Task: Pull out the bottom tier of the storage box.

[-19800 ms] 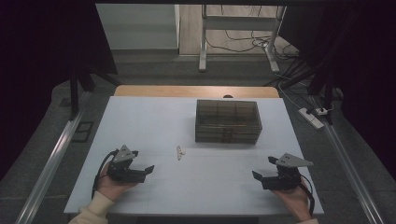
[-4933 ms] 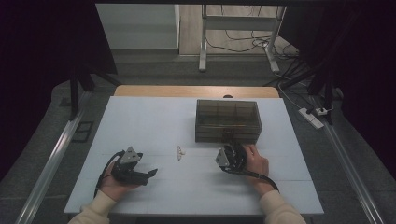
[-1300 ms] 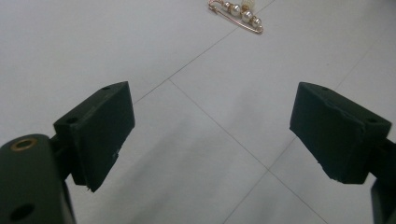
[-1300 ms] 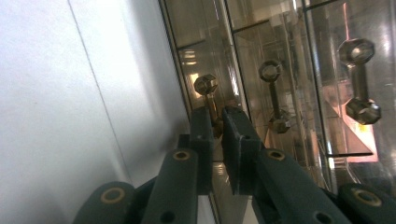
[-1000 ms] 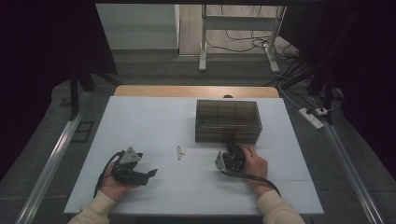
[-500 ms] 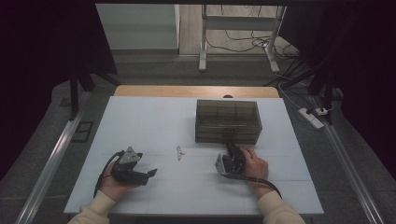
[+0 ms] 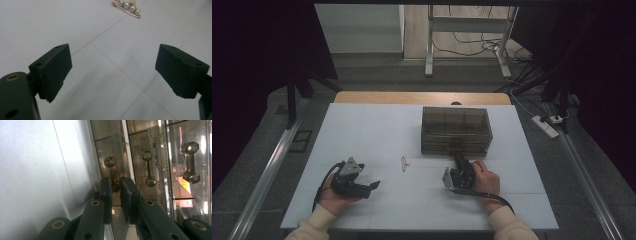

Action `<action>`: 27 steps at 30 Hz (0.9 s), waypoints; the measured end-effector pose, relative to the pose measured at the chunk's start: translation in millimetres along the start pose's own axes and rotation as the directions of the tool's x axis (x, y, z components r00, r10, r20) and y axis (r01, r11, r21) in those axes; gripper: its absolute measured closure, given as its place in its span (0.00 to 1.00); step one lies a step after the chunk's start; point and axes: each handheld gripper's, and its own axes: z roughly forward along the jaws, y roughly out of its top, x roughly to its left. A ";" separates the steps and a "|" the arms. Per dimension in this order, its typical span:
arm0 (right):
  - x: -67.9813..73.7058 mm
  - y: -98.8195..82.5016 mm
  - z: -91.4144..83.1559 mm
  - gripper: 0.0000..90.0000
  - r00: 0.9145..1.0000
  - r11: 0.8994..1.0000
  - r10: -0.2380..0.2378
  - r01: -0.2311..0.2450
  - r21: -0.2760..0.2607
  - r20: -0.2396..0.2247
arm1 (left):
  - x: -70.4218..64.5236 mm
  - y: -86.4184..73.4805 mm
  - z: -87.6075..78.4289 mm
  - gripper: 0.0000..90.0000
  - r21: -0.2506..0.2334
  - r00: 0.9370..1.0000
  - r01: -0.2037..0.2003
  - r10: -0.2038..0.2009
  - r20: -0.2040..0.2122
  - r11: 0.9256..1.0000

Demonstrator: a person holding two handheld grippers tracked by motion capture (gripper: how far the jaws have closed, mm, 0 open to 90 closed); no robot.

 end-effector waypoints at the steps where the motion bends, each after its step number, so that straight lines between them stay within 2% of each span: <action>1: 0.1 0.0 -0.5 0.88 1.000 1.000 0.001 -0.001 0.000 0.000 | 0.0 0.0 0.1 0.14 0.000 1.000 0.000 0.000 0.000 1.000; 14: 1.3 0.2 -4.4 0.88 1.000 1.000 -0.008 0.008 -0.004 -0.003 | -0.1 0.0 0.1 0.14 0.000 1.000 -0.001 0.001 0.001 1.000; 24: 3.0 0.5 -6.0 0.88 1.000 1.000 0.004 -0.004 -0.002 -0.002 | 0.0 0.0 0.2 0.14 0.000 1.000 -0.001 0.001 0.001 1.000; 27: 2.5 0.0 -6.1 0.88 1.000 1.000 -0.009 0.009 -0.009 -0.003 | 0.0 0.1 0.0 0.14 -0.001 1.000 0.000 0.000 0.001 1.000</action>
